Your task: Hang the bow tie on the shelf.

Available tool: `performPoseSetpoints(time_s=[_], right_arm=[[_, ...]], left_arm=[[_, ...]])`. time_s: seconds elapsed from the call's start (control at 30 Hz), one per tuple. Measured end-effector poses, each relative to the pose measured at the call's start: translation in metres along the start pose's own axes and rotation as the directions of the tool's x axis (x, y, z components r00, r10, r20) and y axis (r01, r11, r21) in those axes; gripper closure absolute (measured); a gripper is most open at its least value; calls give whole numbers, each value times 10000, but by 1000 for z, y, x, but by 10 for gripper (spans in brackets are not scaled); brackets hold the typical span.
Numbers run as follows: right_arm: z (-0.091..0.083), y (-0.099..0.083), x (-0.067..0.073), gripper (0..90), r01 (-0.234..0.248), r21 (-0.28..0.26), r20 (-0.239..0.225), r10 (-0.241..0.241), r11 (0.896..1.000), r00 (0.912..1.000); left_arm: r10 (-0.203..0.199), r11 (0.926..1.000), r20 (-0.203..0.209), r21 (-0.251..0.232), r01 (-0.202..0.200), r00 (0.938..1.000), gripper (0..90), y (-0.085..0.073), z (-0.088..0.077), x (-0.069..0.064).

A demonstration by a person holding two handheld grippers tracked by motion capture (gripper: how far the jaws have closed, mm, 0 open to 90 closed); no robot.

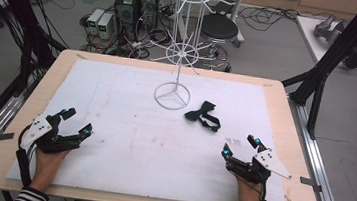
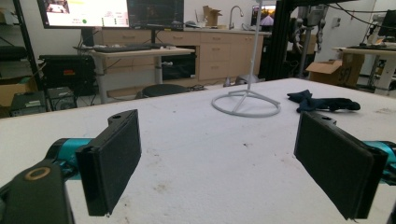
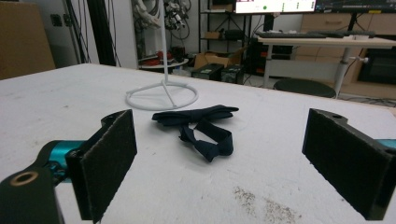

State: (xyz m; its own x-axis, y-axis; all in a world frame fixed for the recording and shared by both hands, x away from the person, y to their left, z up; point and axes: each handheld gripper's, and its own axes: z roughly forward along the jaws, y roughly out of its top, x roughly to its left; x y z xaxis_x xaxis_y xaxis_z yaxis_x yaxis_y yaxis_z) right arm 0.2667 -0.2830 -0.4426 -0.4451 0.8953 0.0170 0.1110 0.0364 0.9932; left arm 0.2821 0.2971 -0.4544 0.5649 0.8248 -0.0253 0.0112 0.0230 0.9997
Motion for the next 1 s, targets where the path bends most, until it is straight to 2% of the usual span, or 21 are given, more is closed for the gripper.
performPoseSetpoints(time_s=[0.2,0.3,0.43,0.5,0.53,0.57,0.73,0.83,1.0], right_arm=[[6,16,-4,90,-6,466,34,5,9989,10000],[13,30,-8,89,-94,727,59,90,9973,9999],[20,40,-10,90,107,972,-3,-107,9952,9999],[30,49,-11,90,308,1422,-95,-298,9894,9995],[30,49,-11,90,308,1422,-95,-298,9894,9995],[37,54,-11,90,388,1779,-164,-364,9833,9992],[56,65,-12,90,805,2458,-380,-734,9660,9966],[66,72,-13,90,880,2780,-497,-771,9565,9958],[85,82,-14,90,1128,3477,-874,-876,9308,9923]], left_arm=[[10,10000,-8,15,-10,10000,152,0,0,0],[13,10000,-9,17,-13,10000,152,0,0,0],[23,10000,-15,20,-23,10000,152,0,0,0],[25,10000,-16,21,-25,10000,152,0,0,0],[44,10000,-14,32,-44,10000,152,0,0,0],[12,10000,-12,8,-12,10000,152,0,0,0],[45,10000,-16,29,-45,10000,152,0,0,0],[42,10000,-17,33,-42,10000,152,0,0,0],[8,10000,-22,17,-8,10000,152,0,0,0]])
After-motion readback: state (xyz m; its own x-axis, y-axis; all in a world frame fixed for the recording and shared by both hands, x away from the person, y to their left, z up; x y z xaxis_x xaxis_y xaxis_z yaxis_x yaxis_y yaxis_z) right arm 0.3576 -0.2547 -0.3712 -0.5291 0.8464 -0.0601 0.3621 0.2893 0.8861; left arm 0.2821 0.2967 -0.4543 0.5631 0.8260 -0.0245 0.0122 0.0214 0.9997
